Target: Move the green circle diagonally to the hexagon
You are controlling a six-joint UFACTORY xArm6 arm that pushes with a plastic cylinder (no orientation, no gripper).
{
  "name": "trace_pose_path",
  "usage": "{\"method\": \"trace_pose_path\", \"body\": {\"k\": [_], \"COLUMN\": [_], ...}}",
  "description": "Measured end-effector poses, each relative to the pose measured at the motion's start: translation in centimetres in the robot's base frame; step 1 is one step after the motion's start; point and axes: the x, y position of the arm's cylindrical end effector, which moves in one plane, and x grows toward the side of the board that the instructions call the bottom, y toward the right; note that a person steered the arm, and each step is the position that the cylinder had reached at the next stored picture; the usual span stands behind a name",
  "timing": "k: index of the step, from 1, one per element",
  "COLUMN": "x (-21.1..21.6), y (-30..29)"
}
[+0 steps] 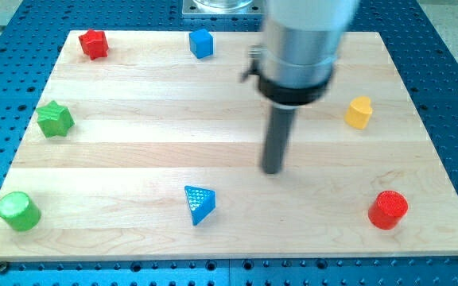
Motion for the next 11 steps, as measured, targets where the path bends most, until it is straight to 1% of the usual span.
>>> {"method": "trace_pose_path", "body": {"k": [1, 2, 3, 5, 6, 7, 8, 9, 10, 11], "x": [0.0, 5.8, 11.5, 10.9, 10.8, 6.4, 4.9, 5.7, 6.8, 10.7], "y": [-9.8, -13.2, -14.8, -28.4, -32.4, -29.9, -23.9, -20.9, -21.7, -24.0]}}
